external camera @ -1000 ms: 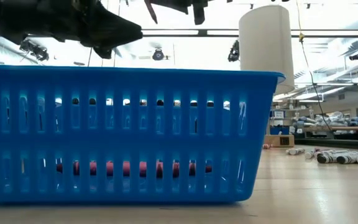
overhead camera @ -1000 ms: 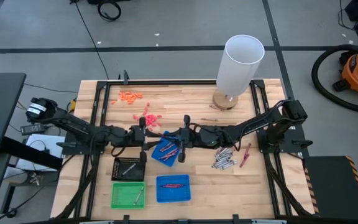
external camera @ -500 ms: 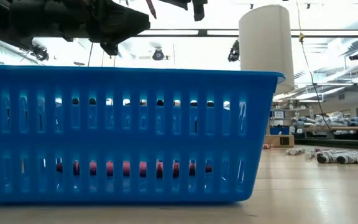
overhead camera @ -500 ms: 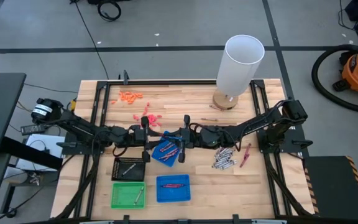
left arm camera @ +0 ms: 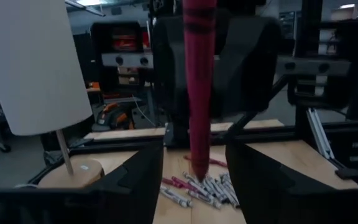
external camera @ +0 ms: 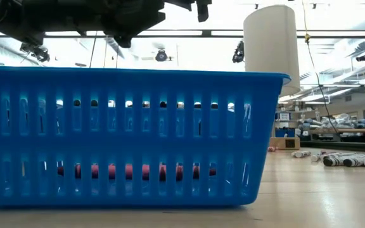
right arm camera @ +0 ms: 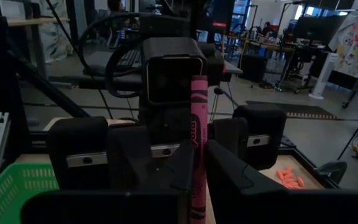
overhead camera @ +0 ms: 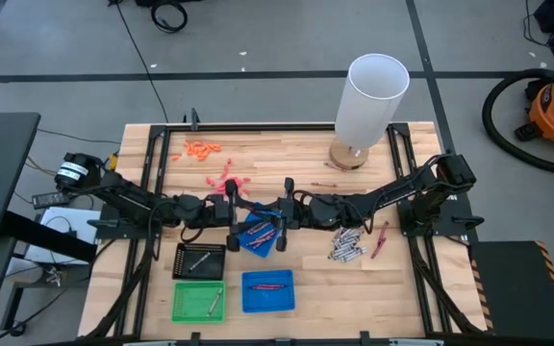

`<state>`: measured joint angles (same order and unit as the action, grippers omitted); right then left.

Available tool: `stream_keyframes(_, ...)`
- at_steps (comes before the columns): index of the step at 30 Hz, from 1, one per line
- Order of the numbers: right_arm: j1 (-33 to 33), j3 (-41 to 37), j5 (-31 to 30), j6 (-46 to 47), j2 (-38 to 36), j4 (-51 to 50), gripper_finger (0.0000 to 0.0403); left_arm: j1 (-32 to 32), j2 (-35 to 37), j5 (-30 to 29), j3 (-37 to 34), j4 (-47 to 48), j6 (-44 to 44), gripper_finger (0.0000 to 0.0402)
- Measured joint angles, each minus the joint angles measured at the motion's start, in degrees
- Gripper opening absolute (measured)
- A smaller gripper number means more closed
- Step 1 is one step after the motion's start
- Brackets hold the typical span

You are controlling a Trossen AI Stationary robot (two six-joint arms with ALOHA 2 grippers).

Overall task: Sort crayons
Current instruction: Put the violet crayon into the bottom blue bin

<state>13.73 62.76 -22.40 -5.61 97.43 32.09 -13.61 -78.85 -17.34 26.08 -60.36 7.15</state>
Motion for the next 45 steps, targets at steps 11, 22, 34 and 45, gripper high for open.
stream_keyframes(11,0.10,0.00,0.01,-0.13,0.00,-0.96,0.0039,0.04,0.02,-0.04,0.22,0.14,-0.51,0.0125)
stream_keyframes(22,0.14,0.02,0.00,-0.55,-0.02,-1.85,0.0048,0.02,0.04,-0.02,0.22,-0.13,-3.49,0.0036)
stream_keyframes(34,0.16,0.07,-0.72,0.78,-0.38,-5.30,0.0122,-0.11,0.04,-0.15,0.22,1.36,-4.30,0.0040)
stream_keyframes(45,1.30,0.07,-5.20,3.84,-4.27,-16.68,0.0139,-0.13,0.04,0.56,0.22,3.95,-5.66,0.0038)
